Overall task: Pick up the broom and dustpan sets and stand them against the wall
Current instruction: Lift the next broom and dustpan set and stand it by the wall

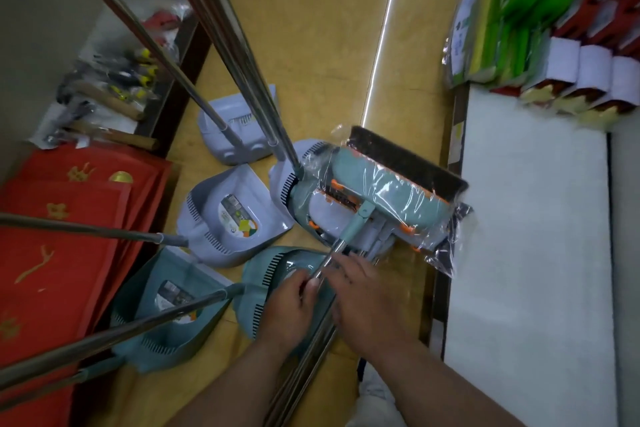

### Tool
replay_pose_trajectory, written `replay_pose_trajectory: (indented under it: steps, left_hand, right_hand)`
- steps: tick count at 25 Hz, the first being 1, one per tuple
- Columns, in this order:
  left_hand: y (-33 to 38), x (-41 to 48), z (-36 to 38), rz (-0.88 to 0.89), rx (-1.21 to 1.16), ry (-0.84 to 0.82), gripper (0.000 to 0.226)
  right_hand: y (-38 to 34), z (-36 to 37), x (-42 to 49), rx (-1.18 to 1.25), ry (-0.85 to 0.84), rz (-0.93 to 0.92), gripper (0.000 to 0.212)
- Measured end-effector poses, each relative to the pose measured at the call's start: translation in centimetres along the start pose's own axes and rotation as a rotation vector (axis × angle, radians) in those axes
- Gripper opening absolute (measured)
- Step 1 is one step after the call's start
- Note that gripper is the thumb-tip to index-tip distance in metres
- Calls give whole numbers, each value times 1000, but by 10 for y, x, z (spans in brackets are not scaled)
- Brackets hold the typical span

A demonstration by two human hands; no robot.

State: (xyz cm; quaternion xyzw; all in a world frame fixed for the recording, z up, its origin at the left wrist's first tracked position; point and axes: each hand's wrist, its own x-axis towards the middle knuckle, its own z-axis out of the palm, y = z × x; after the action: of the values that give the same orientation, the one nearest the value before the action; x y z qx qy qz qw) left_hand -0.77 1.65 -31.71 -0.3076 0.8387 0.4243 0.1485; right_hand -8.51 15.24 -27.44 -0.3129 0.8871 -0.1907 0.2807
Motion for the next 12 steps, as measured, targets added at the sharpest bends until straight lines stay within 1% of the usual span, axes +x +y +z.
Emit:
replay_pose_trajectory:
  steps: [2,4,5,6,7,9,12]
  left_hand:
    - [29,-12,-32,13,35,-9,19]
    - [60,-29,-60,43,123,-5,18]
    - [82,-49,-88,68,139,6,17]
    - [98,-64,-104,103,139,-1,17]
    - [109,-75,-109,130,153,-48,17]
    - [138,-113,-141,170,183,-95,20]
    - [172,-179,-179,207,285,-166,27]
  right_hand:
    - [-20,-26,-6,-126,65,-95,65]
    - [-42,-54,-16,-185,15,-152,63]
    - [-63,-80,-28,-235,-7,-165,62]
    - [-74,-95,-37,-301,-3,-174,62]
    - [-79,-101,-44,-355,33,-183,60]
    - [-104,-134,-63,-404,94,-222,52]
    - [-133,-164,-102,-450,52,-294,41]
